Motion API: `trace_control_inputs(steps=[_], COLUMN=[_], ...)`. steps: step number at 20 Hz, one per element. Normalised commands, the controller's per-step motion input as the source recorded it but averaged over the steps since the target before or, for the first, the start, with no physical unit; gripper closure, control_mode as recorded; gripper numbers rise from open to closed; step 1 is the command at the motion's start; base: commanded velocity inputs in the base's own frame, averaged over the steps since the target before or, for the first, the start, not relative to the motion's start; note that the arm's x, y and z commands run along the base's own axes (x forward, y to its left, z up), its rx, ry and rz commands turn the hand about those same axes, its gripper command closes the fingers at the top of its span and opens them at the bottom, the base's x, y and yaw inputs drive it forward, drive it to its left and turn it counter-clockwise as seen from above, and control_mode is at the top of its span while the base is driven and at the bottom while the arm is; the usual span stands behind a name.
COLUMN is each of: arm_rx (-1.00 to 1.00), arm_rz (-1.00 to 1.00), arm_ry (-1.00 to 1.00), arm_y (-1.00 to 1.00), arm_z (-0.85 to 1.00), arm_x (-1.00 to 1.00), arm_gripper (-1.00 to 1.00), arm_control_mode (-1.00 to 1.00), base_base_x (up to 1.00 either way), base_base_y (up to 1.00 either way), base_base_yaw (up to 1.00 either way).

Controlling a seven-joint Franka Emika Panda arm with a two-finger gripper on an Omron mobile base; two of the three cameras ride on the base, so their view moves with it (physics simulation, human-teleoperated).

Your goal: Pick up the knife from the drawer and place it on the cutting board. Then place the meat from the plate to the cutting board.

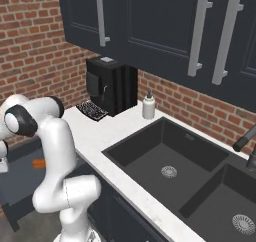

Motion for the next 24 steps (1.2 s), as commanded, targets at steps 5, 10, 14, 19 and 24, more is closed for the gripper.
trace_control_inputs(steps=[5, 10, 14, 19, 24], arm_rx=[0.00, 0.01, -0.02, -0.06, -0.06], arm_rz=[-0.03, -0.10, -0.34, -0.54, -0.46], arm_ry=[-0.02, 0.03, 0.10, 0.06, 0.01], arm_y=[-0.20, -0.32, -0.10, -0.10, -0.17], arm_z=[0.88, 0.93, 0.29, 0.00, 0.00], arm_x=[-0.09, 0.12, 0.46, 0.54, 0.28], arm_gripper=[-1.00, -1.00, -1.00, -1.00, -1.00], arm_control_mode=[-1.00, -1.00, -1.00, -1.00, -1.00], base_base_x=[0.00, 0.00, 0.00, 0.00, 0.00], base_base_y=[0.00, 0.00, 0.00, 0.00, 0.00], base_base_yaw=[0.00, 0.00, 0.00, 0.00, 0.00])
